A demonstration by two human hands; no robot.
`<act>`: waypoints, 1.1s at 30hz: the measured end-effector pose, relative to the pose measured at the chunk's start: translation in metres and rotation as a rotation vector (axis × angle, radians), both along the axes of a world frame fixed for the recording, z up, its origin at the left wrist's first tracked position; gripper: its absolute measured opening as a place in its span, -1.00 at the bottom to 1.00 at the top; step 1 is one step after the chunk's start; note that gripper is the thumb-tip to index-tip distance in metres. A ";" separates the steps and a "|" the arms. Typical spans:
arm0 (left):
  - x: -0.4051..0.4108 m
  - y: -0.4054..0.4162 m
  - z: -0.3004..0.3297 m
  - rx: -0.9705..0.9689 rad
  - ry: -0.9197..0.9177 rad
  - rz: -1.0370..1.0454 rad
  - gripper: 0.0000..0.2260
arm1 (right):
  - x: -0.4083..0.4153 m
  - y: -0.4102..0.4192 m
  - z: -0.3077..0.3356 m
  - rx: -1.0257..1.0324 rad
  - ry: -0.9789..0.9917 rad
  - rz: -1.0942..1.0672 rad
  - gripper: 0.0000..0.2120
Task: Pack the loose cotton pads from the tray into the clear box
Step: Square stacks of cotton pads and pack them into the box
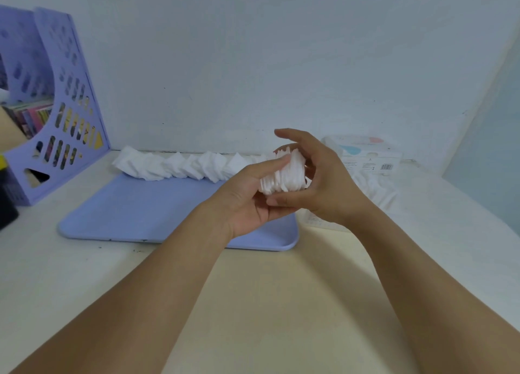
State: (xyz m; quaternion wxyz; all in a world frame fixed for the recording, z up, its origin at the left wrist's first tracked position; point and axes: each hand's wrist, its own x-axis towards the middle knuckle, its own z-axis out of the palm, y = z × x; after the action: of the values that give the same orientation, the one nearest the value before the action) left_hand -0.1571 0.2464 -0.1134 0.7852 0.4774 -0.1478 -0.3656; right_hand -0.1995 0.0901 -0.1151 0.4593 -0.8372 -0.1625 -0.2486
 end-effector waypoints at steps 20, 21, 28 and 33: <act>0.012 0.006 -0.004 -0.024 0.012 0.017 -0.55 | -0.001 -0.011 0.006 0.066 -0.004 0.023 -0.16; 0.010 0.006 -0.003 0.000 -0.008 0.015 -0.54 | -0.001 -0.011 0.006 0.047 0.001 0.019 -0.16; 0.003 0.004 -0.001 0.075 -0.062 -0.023 -0.56 | -0.001 -0.010 0.003 -0.003 0.067 0.042 -0.20; 0.010 0.004 -0.002 -0.032 0.095 -0.022 -0.54 | 0.001 -0.011 0.003 0.045 0.040 0.064 -0.19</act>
State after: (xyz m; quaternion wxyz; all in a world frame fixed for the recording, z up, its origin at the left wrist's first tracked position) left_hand -0.1473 0.2508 -0.1151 0.7948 0.4454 -0.1215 -0.3939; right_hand -0.1981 0.0792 -0.1119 0.4889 -0.8257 -0.1746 -0.2208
